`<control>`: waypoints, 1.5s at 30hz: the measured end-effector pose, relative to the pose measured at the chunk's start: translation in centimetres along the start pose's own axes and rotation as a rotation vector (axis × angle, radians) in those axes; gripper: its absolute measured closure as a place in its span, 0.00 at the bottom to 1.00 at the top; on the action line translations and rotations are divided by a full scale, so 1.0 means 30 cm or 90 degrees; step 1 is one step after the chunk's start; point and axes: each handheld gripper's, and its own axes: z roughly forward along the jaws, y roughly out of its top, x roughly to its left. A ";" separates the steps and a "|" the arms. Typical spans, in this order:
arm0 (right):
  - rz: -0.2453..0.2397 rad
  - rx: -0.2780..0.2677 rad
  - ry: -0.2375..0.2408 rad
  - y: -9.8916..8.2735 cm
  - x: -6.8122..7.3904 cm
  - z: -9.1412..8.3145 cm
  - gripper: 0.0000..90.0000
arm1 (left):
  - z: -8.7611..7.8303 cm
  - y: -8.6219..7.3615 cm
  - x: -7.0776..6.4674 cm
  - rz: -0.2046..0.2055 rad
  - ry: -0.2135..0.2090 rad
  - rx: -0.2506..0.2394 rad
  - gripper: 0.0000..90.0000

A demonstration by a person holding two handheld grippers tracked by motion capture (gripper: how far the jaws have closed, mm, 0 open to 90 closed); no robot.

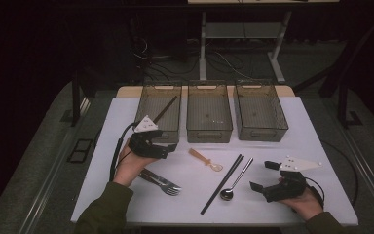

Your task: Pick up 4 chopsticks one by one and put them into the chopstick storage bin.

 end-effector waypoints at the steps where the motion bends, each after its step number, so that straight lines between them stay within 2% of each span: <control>1: 0.000 0.000 0.000 0.000 0.000 0.000 0.01 | -0.003 -0.005 -0.008 0.000 -0.001 0.000 0.23; 9: -0.003 -0.001 0.000 -0.001 0.003 -0.003 0.01 | -0.027 -0.058 -0.070 0.008 -0.040 -0.004 0.22; 13: -0.001 -0.002 -0.004 -0.001 0.003 -0.005 0.01 | -0.031 -0.084 -0.106 0.013 -0.053 -0.005 0.26; 15: -0.001 -0.002 -0.004 -0.002 0.003 -0.005 0.01 | -0.031 -0.097 -0.126 0.020 -0.058 -0.006 0.30; 18: -0.003 -0.002 -0.004 -0.002 0.004 -0.006 0.01 | -0.026 -0.112 -0.156 0.027 -0.080 -0.011 0.41; 21: -0.003 -0.001 -0.003 -0.002 0.004 -0.006 0.01 | -0.017 -0.118 -0.185 0.045 -0.095 -0.006 0.52; 24: -0.003 0.000 -0.004 -0.002 0.004 -0.006 0.01 | -0.004 -0.119 -0.208 0.053 -0.119 -0.009 0.65; 34: -0.006 0.003 -0.006 -0.003 0.001 -0.003 0.01 | 0.047 -0.119 -0.288 0.077 -0.200 0.013 0.95; 36: -0.007 0.004 -0.007 -0.003 0.002 -0.003 0.01 | 0.057 -0.120 -0.303 0.088 -0.213 0.024 0.99; 41: -0.007 0.004 -0.007 -0.003 0.002 -0.003 0.01 | 0.083 -0.125 -0.345 0.109 -0.238 0.047 0.99; 45: -0.007 0.005 -0.007 -0.003 0.003 -0.002 0.01 | 0.105 -0.130 -0.379 0.113 -0.256 0.057 0.99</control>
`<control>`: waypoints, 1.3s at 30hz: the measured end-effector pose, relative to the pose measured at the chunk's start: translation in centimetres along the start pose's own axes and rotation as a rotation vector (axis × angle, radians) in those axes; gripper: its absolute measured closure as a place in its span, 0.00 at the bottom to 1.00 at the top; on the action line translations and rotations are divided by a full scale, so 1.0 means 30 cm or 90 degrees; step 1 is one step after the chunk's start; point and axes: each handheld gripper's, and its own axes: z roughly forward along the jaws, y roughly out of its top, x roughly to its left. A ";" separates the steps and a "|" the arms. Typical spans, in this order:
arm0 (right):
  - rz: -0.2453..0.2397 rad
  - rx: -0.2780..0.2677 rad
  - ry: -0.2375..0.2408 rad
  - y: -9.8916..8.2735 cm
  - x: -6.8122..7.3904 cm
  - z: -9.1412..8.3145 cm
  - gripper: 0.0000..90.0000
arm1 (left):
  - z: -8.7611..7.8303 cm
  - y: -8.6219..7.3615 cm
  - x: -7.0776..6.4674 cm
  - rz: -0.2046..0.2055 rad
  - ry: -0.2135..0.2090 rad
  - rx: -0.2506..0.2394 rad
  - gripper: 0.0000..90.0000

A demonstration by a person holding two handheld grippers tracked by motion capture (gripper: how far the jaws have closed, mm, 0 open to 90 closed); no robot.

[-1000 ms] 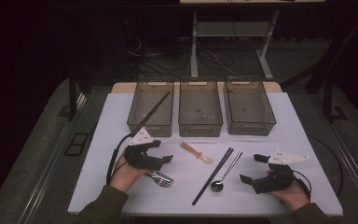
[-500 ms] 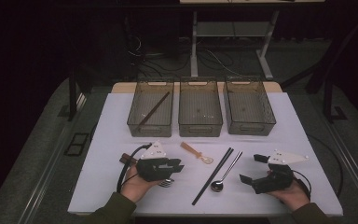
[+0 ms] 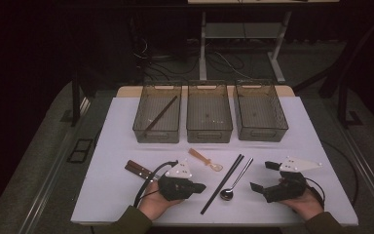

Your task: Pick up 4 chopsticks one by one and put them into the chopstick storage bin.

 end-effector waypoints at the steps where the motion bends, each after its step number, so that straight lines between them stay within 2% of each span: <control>1: 0.000 0.000 0.000 0.000 0.000 0.000 0.01 | 0.008 0.001 -0.003 0.005 -0.004 0.004 0.99; 10: 0.000 0.001 -0.001 0.000 0.000 0.001 0.01 | 0.072 0.000 -0.038 0.016 -0.039 0.036 0.99; 17: 0.000 0.000 -0.001 0.000 0.001 0.001 0.01 | 0.107 -0.002 -0.062 0.034 -0.054 0.060 0.99; 22: 0.000 0.001 -0.001 0.000 0.001 0.001 0.01 | 0.121 -0.006 -0.069 0.047 -0.052 0.085 0.99; 39: -0.001 -0.001 -0.001 0.000 0.001 0.000 0.01 | 0.118 -0.009 -0.064 0.044 -0.038 0.098 0.99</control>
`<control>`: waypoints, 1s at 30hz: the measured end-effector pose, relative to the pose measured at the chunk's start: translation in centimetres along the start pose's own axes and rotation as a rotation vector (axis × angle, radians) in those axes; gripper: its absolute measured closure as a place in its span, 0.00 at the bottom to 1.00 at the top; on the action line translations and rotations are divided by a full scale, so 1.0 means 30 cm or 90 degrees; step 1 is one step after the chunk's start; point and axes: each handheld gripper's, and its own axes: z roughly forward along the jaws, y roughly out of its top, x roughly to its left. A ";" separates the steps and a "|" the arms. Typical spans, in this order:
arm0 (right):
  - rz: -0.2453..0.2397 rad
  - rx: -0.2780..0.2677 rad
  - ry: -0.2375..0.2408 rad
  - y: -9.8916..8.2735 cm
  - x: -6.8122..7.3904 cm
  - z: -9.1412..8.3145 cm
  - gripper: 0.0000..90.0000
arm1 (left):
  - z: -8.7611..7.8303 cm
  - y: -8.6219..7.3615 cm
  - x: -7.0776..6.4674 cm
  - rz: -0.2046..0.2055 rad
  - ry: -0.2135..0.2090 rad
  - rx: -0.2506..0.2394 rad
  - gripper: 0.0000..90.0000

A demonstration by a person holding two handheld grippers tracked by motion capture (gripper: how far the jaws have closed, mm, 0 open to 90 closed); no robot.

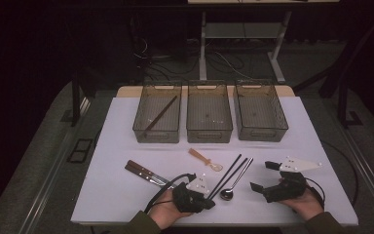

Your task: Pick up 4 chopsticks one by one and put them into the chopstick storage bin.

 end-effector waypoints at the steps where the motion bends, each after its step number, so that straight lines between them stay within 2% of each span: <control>1: 0.000 0.000 0.000 0.000 0.000 0.000 0.01 | -0.001 0.000 0.001 -0.001 0.003 0.001 0.99; 15: 0.000 -0.001 -0.001 0.000 -0.001 -0.001 0.01 | -0.016 -0.006 0.020 -0.015 0.024 0.004 0.99; 25: 0.000 -0.001 0.000 0.000 0.000 -0.002 0.01 | -0.039 -0.018 0.041 -0.028 0.054 0.007 0.99; 28: 0.001 -0.002 0.000 0.000 0.000 -0.003 0.01 | -0.048 -0.021 0.049 -0.024 0.058 0.016 0.99; 30: 0.001 -0.002 0.000 0.000 0.000 -0.003 0.01 | -0.051 -0.024 0.049 -0.035 0.062 0.013 0.99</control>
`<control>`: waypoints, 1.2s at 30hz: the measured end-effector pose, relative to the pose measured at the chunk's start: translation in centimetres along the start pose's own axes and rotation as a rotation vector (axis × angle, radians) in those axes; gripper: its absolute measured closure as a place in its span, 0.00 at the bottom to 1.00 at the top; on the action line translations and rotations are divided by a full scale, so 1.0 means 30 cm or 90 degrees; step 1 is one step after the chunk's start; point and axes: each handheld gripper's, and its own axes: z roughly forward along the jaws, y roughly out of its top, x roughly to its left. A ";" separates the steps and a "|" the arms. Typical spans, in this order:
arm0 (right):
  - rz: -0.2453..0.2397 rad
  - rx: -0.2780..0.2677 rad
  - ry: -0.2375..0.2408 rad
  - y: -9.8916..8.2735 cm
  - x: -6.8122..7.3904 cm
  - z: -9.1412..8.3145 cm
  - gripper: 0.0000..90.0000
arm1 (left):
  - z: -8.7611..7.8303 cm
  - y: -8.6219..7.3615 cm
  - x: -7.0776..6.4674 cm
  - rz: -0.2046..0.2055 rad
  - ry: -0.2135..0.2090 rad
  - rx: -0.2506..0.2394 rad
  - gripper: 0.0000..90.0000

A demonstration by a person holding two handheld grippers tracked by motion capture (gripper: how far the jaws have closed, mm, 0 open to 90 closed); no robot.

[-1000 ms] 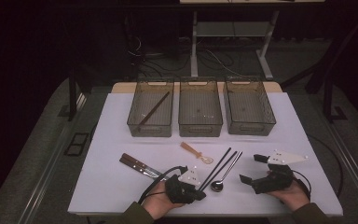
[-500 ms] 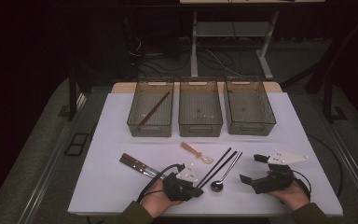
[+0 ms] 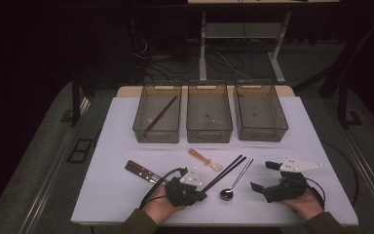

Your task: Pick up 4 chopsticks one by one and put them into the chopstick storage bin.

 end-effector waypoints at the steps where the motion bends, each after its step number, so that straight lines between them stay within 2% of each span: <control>1: 0.000 0.000 0.000 0.000 0.000 0.000 0.01 | -0.003 -0.002 0.002 -0.001 0.003 0.001 0.99; 2: 0.001 0.000 0.000 0.000 0.000 0.000 0.01 | -0.009 -0.003 0.008 0.008 0.005 0.010 0.99; 3: 0.001 -0.001 0.000 0.000 0.000 -0.001 0.01 | -0.010 -0.006 0.008 -0.007 0.008 0.003 0.99; 12: 0.001 -0.001 0.001 0.000 0.000 -0.001 0.01 | -0.032 -0.018 0.032 -0.021 0.029 0.011 0.99; 13: 0.001 -0.001 0.001 0.000 0.000 -0.001 0.01 | -0.038 -0.019 0.035 -0.016 0.031 0.022 0.99; 18: 0.000 -0.001 0.001 0.000 0.000 -0.001 0.01 | -0.044 -0.025 0.043 -0.035 0.035 0.018 0.99; 25: 0.000 -0.002 0.001 0.000 0.000 -0.001 0.01 | -0.044 -0.024 0.042 -0.037 0.034 0.018 0.99; 26: 0.000 -0.001 0.002 0.000 0.000 -0.001 0.01 | -0.046 -0.023 0.045 -0.029 0.031 0.024 0.98; 27: 0.000 -0.001 0.001 0.000 0.001 -0.001 0.01 | -0.042 -0.022 0.039 -0.042 0.030 0.010 0.98; 28: 0.000 0.000 0.002 0.000 0.000 0.000 0.01 | -0.047 -0.018 0.041 -0.031 0.026 0.017 0.97; 31: 0.000 0.000 0.002 0.000 0.000 0.000 0.01 | -0.046 -0.007 0.034 -0.041 0.022 -0.009 0.94; 33: 0.000 0.000 0.000 0.000 -0.001 0.001 0.01 | -0.047 0.003 0.038 -0.035 0.024 -0.015 0.93; 34: -0.001 0.000 0.001 0.000 -0.001 0.002 0.01 | -0.044 0.008 0.036 -0.046 0.026 -0.027 0.91; 36: -0.001 0.001 0.000 0.000 -0.002 0.003 0.01 | -0.043 0.021 0.044 -0.036 0.031 -0.026 0.88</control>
